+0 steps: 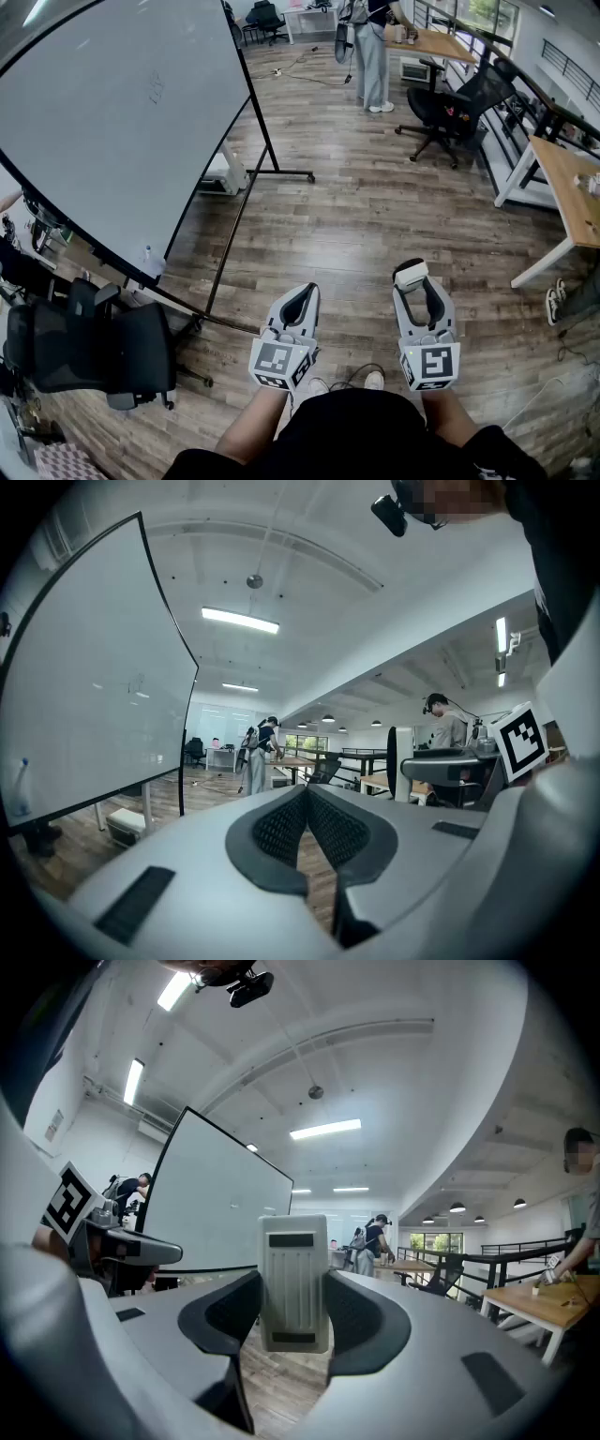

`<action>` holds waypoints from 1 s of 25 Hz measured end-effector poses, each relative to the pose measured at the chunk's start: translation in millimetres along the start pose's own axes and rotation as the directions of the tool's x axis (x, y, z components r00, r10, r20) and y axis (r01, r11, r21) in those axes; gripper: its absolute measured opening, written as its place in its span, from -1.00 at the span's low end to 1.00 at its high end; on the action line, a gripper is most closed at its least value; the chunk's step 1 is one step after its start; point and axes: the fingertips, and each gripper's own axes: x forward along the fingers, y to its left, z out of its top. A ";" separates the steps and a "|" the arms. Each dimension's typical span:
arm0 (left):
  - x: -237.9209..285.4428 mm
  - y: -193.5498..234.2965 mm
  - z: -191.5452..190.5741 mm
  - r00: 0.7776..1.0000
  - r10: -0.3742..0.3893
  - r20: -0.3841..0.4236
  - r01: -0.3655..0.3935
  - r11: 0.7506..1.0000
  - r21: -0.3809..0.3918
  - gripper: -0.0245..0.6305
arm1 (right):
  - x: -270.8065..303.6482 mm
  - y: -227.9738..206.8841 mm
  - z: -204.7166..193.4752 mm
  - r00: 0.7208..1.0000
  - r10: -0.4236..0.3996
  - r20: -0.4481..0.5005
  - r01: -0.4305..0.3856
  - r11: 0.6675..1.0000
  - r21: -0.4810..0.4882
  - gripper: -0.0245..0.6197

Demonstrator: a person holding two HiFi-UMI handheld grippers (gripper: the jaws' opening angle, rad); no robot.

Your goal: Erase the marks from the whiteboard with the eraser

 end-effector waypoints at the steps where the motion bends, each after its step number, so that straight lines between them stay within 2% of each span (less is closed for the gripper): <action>1: -0.3 1.1 1.0 1.000 0.001 0.004 -0.001 1.000 0.005 -0.86 | 0.1 0.2 -0.3 1.000 -0.004 -0.002 0.004 1.000 0.005 -0.18; 7: -4.2 16.5 14.2 0.999 0.022 0.038 -0.022 1.000 0.000 -0.86 | 8.2 8.9 11.3 1.000 -0.003 0.018 0.003 1.000 -0.009 -0.18; 13: -8.8 32.4 27.3 0.998 0.007 0.063 -0.009 1.000 0.023 -0.86 | 16.6 18.0 32.6 0.997 -0.014 0.072 0.014 1.000 -0.004 -0.18; 21: -20.7 57.2 22.8 0.998 -0.017 0.059 0.016 1.000 0.017 -0.86 | 26.8 42.7 43.3 0.996 -0.017 0.092 0.017 1.000 0.004 -0.17; 25: -9.1 67.5 29.4 0.998 -0.025 0.058 0.025 1.000 0.005 -0.86 | 48.3 46.4 49.3 0.996 -0.006 0.089 0.007 1.000 -0.009 -0.17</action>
